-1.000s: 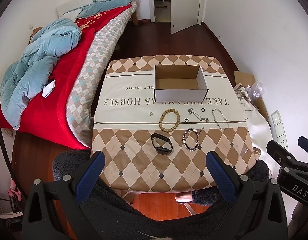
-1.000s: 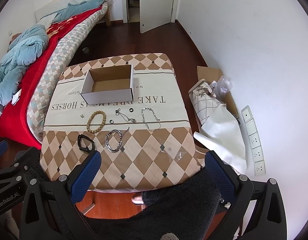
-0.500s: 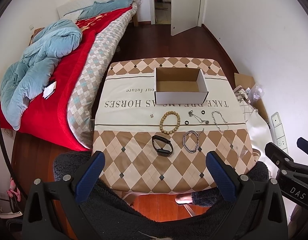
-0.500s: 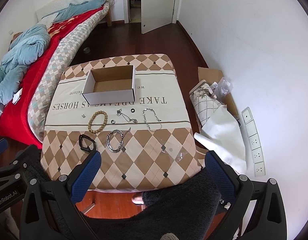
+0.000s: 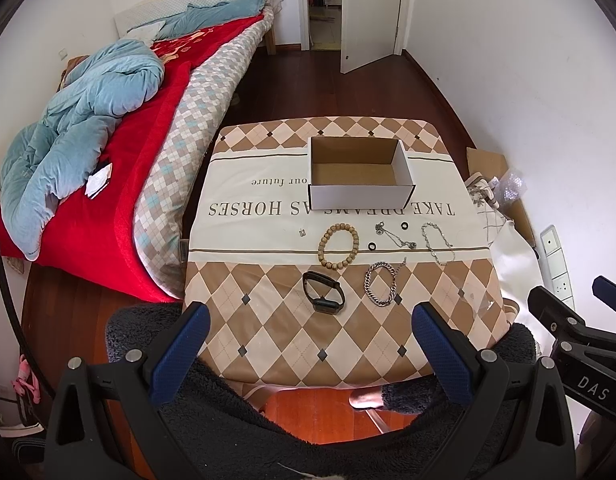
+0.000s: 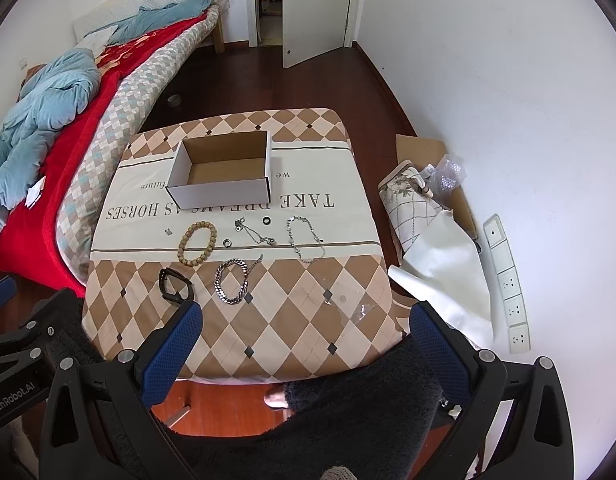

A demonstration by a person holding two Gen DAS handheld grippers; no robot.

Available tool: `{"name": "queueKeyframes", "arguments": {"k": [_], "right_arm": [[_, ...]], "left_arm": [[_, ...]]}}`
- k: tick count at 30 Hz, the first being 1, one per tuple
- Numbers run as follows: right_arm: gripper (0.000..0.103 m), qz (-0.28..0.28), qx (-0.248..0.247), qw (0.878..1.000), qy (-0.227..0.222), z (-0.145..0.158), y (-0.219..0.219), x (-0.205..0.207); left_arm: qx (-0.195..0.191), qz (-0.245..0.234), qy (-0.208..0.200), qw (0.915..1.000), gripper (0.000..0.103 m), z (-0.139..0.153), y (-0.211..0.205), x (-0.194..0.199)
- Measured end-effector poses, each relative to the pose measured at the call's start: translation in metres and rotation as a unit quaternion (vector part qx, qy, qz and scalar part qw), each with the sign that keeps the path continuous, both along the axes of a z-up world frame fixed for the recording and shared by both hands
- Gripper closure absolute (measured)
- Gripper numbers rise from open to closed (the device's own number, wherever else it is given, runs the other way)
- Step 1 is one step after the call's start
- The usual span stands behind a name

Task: Organize jewelry

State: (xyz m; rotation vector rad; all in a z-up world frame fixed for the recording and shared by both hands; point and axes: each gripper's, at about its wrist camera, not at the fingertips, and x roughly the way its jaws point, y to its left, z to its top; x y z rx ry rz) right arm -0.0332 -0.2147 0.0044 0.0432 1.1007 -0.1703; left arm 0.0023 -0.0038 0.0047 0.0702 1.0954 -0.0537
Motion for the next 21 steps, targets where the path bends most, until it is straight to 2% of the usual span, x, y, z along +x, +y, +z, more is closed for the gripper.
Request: {"name": "queueKeyframes", "arguments": {"k": [21], "right_arm": [[0.0, 0.0, 0.001, 1.0, 0.0, 0.0009, -0.0006, -0.001]], "left_arm": [[0.0, 0.001, -0.005, 1.0, 0.0, 0.0024, -0.0026, 0.0012]]}}
